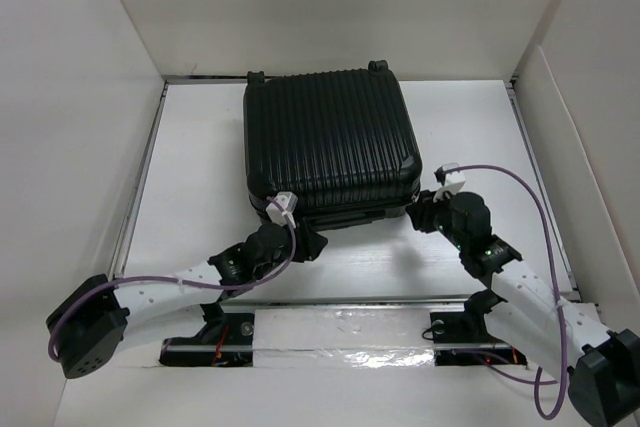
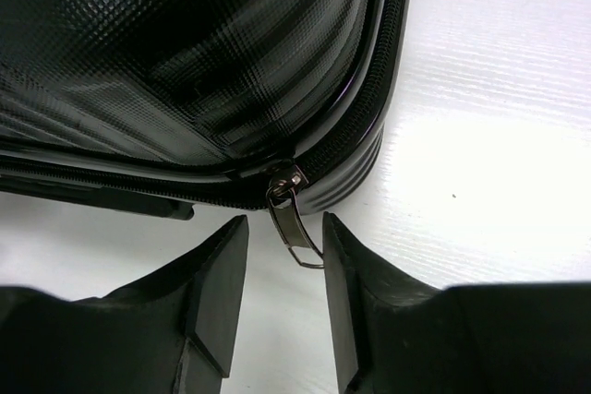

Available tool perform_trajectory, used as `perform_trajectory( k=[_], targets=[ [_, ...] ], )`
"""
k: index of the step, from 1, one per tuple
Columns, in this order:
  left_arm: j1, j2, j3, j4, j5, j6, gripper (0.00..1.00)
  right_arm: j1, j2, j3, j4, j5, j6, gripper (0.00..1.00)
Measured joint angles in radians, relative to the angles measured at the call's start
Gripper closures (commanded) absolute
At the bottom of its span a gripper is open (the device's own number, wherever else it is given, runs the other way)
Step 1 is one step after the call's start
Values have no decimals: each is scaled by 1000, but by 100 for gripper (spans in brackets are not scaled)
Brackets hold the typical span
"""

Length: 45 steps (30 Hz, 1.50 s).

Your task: Pack the luggage

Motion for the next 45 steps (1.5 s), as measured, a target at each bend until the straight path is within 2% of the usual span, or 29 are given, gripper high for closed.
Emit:
perform_trajectory(
  k=[2,3,5,9,16,24,31,36,41,45],
  targets=[
    [-2,37,19,19,8,14,60,0,9,3,0,-6,0,65],
    [-3,58,31,35,12,19,60,0,15,4,0,-8,0,73],
    [-2,100,54,63,11,28,60,-2,26,4,0,-13,0,78],
    [-2,166,87,105,12,43,54,-2,37,4,7,-34,-5,100],
    [-1,252,129,152,-23,48,51,37,24,14,-11,-52,-8,100],
    [4,419,236,205,-14,31,52,312,54,99,-154,108,-3,100],
    [6,500,272,227,-10,21,53,483,219,188,-138,220,35,100],
    [12,539,285,238,-11,17,54,497,273,200,-43,195,61,100],
    [13,531,278,247,-6,16,53,476,249,200,-56,195,69,100],
    [29,401,224,219,-5,24,44,375,134,151,-86,111,72,100]
  ],
)
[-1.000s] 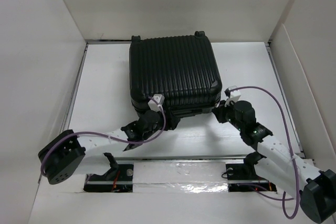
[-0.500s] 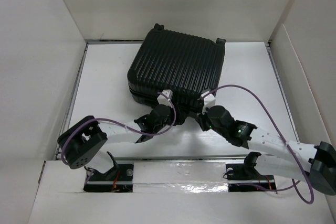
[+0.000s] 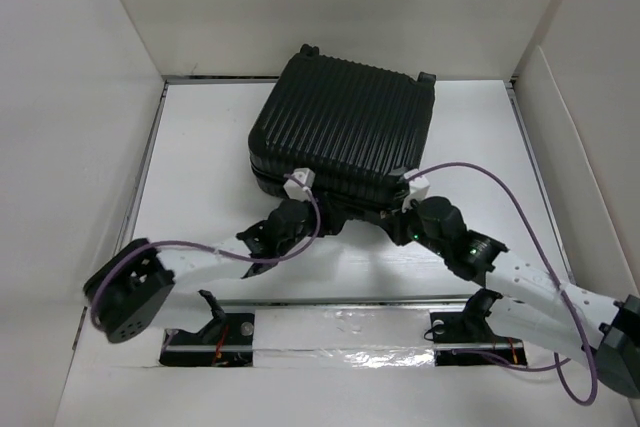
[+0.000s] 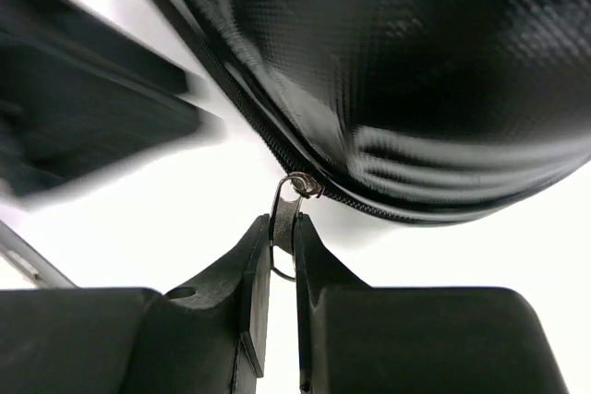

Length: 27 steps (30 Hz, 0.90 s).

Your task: Pack the luggage

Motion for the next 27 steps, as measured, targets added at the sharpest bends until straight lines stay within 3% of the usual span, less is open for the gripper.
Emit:
perform_trajectory(
  k=[4,9,14,17,20,22,27],
  targets=[
    [90,-249,-61,-107,0,6,36,-76,-101,-49,-51,-54,-4,100],
    [336,-566,-75,-257,5,7,26,-88,-132,-56,-82,-72,-9,100],
    [579,-683,-74,-283,-4,-43,23,-103,-202,-81,-119,-71,-9,100],
    [777,-627,-74,-240,76,-112,23,-135,-259,-83,-176,-65,-11,100],
    [940,-473,-62,-143,193,-190,25,-177,-311,-85,-227,-71,-19,100],
    [983,-340,-29,-100,256,-229,26,-205,-336,-90,-248,-78,-24,100],
    [975,-30,62,34,386,-316,27,-246,-361,-98,-261,-94,-26,100]
  ],
)
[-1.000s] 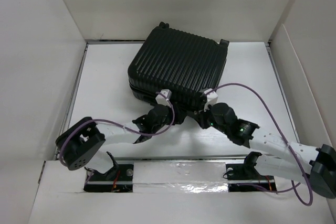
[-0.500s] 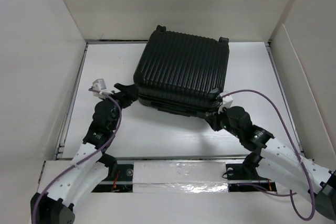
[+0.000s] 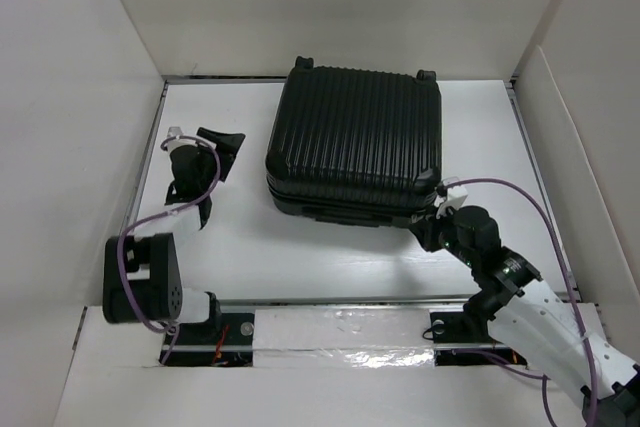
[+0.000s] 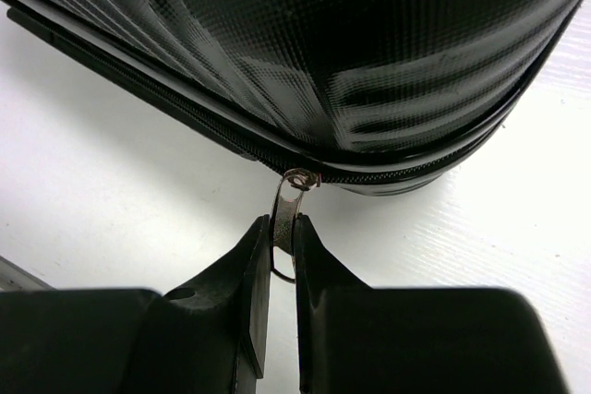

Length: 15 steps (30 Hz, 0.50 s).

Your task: Pack the luggage

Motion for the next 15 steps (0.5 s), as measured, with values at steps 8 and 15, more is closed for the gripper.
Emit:
perform_trajectory(
  k=[8,15],
  targets=[
    [-208,79,97,66,23,10,27,-136,-49,14,-63,60,-6,100],
    [-370,-56,-103,183,-47,29,30,-447,113,145,-25,-56,-99,100]
  ],
)
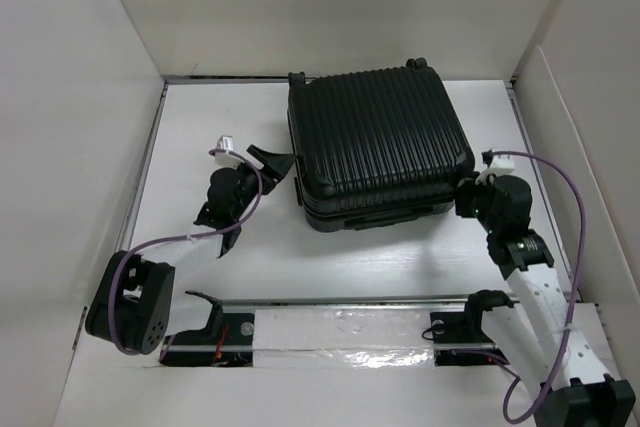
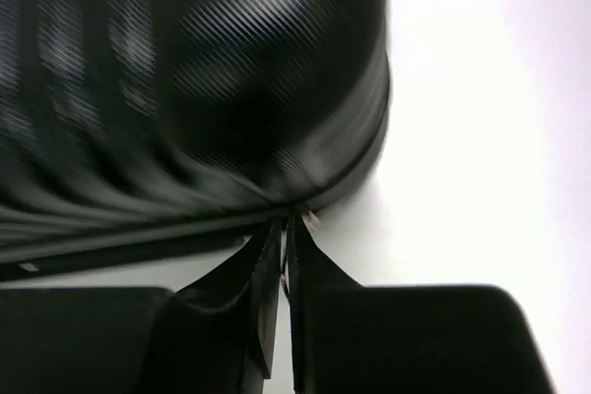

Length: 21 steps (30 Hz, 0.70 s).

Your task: Pack the luggage

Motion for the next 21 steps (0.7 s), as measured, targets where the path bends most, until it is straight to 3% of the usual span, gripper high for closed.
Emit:
perform_trajectory(
  k=[7,11,15,18,21],
  targets=[
    [-119,3,-107,67,-97,5,30,11,104,-2,174,-154,-43,100],
    [-227,55,-103,137,-138,3,31,227,176,-18,232,-193,-39,100],
    [-296,94,-95,170,-107,-3,32,402,145,-18,203,-119,-29,100],
    [-282,79,-108,171,-100,-5,32,398,39,-34,196,-38,-6,100],
    [-248,29,-135,156,-101,-5,32,319,-52,-64,200,10,20,100]
  ],
)
